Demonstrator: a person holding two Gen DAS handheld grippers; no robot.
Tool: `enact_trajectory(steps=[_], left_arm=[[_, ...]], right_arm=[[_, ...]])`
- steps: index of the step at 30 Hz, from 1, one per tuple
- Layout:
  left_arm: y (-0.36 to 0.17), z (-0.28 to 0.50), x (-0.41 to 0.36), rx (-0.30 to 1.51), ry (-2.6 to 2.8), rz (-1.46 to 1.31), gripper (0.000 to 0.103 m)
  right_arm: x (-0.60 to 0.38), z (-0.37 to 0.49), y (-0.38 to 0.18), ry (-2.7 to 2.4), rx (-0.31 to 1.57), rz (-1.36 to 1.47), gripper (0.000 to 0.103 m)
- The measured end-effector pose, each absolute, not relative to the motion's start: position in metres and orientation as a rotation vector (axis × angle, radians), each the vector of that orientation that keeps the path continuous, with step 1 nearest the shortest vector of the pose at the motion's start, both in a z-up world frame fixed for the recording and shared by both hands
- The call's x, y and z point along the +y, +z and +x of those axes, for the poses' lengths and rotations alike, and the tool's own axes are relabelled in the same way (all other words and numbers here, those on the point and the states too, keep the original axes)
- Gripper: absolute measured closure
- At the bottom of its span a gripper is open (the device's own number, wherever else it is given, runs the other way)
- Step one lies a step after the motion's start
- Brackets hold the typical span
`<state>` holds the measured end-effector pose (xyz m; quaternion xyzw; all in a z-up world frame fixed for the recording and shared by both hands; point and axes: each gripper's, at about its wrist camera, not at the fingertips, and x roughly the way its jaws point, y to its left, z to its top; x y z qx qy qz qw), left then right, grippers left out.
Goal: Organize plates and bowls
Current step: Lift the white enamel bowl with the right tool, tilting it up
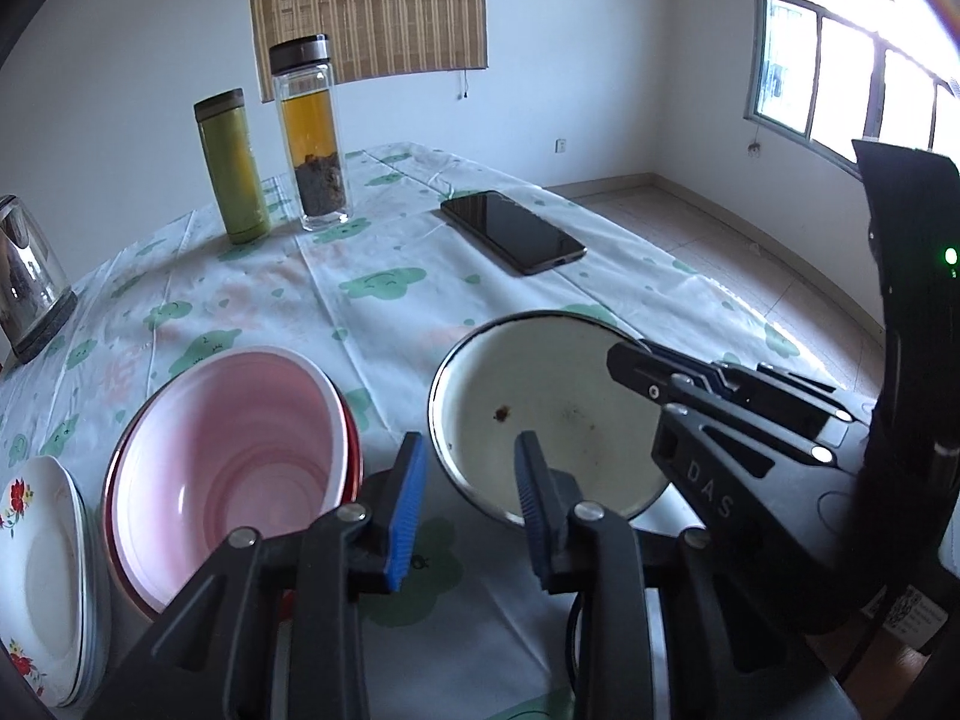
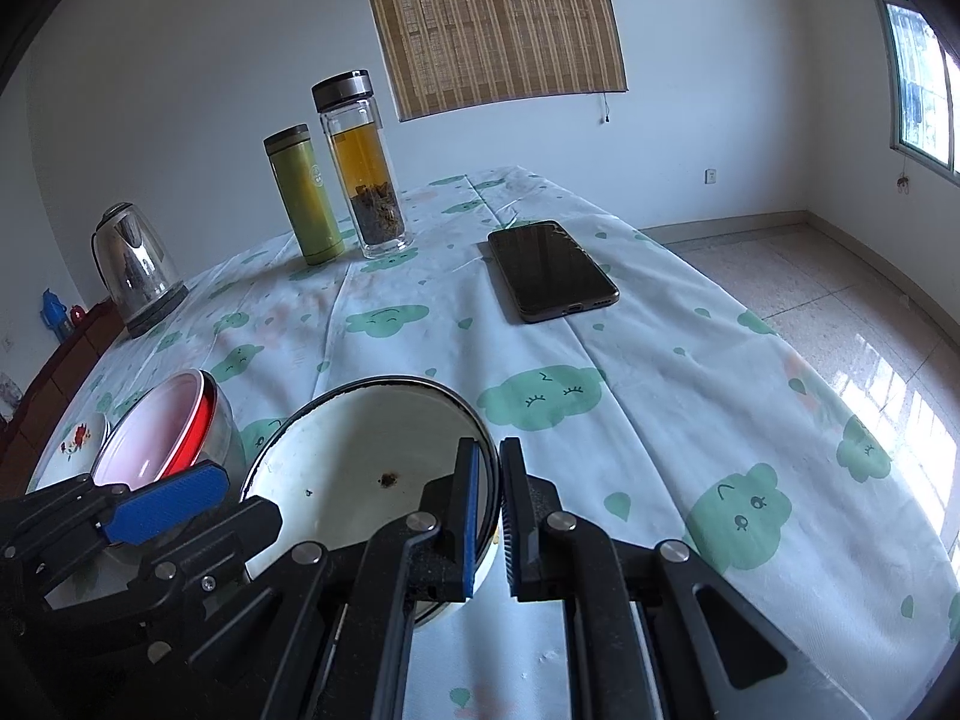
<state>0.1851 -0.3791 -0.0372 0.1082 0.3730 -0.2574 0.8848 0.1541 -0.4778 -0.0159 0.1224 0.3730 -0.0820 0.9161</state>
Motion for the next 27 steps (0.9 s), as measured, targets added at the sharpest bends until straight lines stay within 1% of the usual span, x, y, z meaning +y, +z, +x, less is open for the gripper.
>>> enact_trajectory(steps=[3,10,20,27], left_arm=[[-0.043,0.189,-0.379,0.795,-0.540,0.214,0.073],[-0.042,0.186,-0.378,0.763,-0.536,0.202,0.075],[-0.028,0.183,-0.362,0.724,-0.547,0.142,0.075],[-0.018,0.178,-0.352,0.683,-0.561,0.105,0.075]], right_arm=[[-0.478,0.154,-0.016,-0.167,0.766,0.250,0.095],[-0.474,0.149,-0.011,-0.151,0.727,0.234,0.095],[-0.469,0.147,-0.006,-0.126,0.692,0.223,0.095],[-0.461,0.139,0.008,-0.115,0.606,0.208,0.095]])
